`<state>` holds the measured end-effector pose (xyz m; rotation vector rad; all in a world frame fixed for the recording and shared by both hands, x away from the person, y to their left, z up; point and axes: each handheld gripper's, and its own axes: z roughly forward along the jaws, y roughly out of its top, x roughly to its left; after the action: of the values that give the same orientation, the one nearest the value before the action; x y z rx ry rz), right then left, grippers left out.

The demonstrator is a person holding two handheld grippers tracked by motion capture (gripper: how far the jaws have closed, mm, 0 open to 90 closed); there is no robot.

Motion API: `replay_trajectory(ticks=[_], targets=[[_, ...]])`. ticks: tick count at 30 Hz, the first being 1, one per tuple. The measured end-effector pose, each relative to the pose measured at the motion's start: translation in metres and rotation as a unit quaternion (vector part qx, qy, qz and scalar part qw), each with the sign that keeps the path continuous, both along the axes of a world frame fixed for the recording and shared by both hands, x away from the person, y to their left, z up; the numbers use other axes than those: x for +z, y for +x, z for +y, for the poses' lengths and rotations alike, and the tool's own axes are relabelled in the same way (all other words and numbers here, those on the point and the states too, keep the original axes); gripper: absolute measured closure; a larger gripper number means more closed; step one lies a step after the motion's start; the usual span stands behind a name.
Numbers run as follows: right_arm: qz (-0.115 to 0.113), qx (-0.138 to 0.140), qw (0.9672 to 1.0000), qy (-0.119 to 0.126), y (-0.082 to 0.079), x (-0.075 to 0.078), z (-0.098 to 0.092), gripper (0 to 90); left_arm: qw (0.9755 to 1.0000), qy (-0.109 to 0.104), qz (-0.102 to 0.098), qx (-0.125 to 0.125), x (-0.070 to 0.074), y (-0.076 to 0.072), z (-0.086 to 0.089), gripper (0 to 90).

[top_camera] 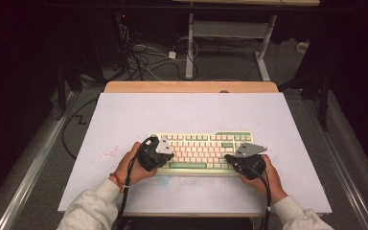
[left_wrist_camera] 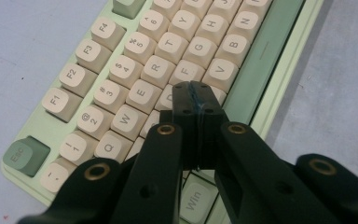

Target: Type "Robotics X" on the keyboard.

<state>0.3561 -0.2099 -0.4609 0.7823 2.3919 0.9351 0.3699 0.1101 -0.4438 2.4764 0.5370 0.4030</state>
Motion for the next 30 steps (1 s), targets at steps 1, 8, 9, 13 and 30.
replay_trajectory(ticks=[1,8,9,13,30], targets=[[0.0,0.0,1.0,0.0,0.0,0.0,0.0,90.0,1.0,0.001,0.002,-0.002,0.0,0.0,0.0,87.1],[0.0,0.0,1.0,0.0,0.0,0.0,0.0,90.0,1.0,0.003,0.001,-0.003,-0.001,0.001,-0.002,86.8],[0.0,0.0,1.0,0.0,0.0,0.0,0.0,90.0,1.0,0.001,0.0,-0.002,-0.001,0.001,-0.002,86.7],[0.0,0.001,1.0,0.0,0.0,0.0,0.0,90.0,1.0,-0.002,-0.006,-0.004,0.002,-0.001,-0.002,86.8],[0.001,0.0,1.0,0.001,0.0,0.0,-0.001,90.0,0.9999,0.007,-0.012,-0.003,-0.003,-0.002,-0.004,86.0]])
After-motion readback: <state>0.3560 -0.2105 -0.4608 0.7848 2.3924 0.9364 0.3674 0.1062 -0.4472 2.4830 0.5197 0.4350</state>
